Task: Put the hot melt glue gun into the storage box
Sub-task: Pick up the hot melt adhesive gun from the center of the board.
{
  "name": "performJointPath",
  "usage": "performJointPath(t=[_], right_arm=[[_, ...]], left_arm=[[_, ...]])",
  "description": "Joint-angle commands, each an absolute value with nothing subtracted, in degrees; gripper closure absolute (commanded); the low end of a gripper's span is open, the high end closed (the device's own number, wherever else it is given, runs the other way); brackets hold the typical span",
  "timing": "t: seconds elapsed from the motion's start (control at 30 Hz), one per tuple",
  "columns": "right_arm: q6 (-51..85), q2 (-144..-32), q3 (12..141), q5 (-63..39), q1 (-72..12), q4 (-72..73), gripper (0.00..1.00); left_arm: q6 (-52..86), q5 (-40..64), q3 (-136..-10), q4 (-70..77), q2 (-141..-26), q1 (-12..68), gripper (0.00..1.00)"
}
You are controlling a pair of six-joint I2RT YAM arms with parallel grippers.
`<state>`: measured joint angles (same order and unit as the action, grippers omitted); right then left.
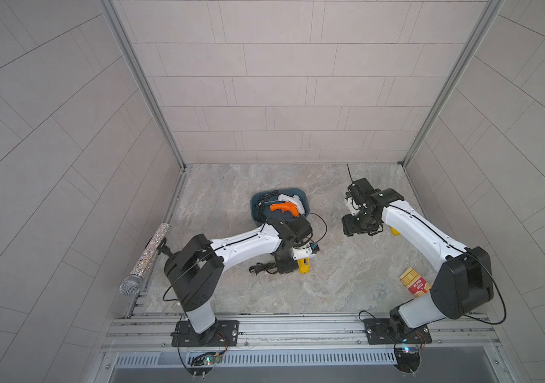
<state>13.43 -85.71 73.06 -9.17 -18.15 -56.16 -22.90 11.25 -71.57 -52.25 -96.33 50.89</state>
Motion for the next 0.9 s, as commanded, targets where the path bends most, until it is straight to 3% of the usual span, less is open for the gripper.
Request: performJointPath(t=[0.0,0.1,0.17,0.4,0.67,0.87], right_arm=[[10.9,-82.7,74.0,-21.1,-18.3,-52.3,0.35],[11.1,-81.9,73.6,-33.7,-18.4,-48.1,0.35],[11.3,-81.1,73.2,-36.5,-18.7,-46.4,0.35],[-0.1,-76.4,70.3,-34.7,-20.9,-46.4,0.3],[-13.5,-70.9,67.4,-35.7,-24.3,-43.3,0.23],[-15.7,-71.0,68.5,-39.8,-25.7,-41.9,0.2]], left_arm=[[-21.9,16.0,-76.4,-61.8,-92.4,50.1,0.9],[-19.5,21.8,-77.8,-64.0,-90.4,47.9,0.91],[-17.2,27.6,-76.9,-62.9,-88.9,45.5,0.91],[-6.6,45.3,-72.2,-55.3,-84.5,34.9,0.91],[1.9,66.5,-68.5,-47.1,-86.4,28.6,0.91],[6.2,73.2,-67.8,-43.5,-87.7,27.4,0.91]])
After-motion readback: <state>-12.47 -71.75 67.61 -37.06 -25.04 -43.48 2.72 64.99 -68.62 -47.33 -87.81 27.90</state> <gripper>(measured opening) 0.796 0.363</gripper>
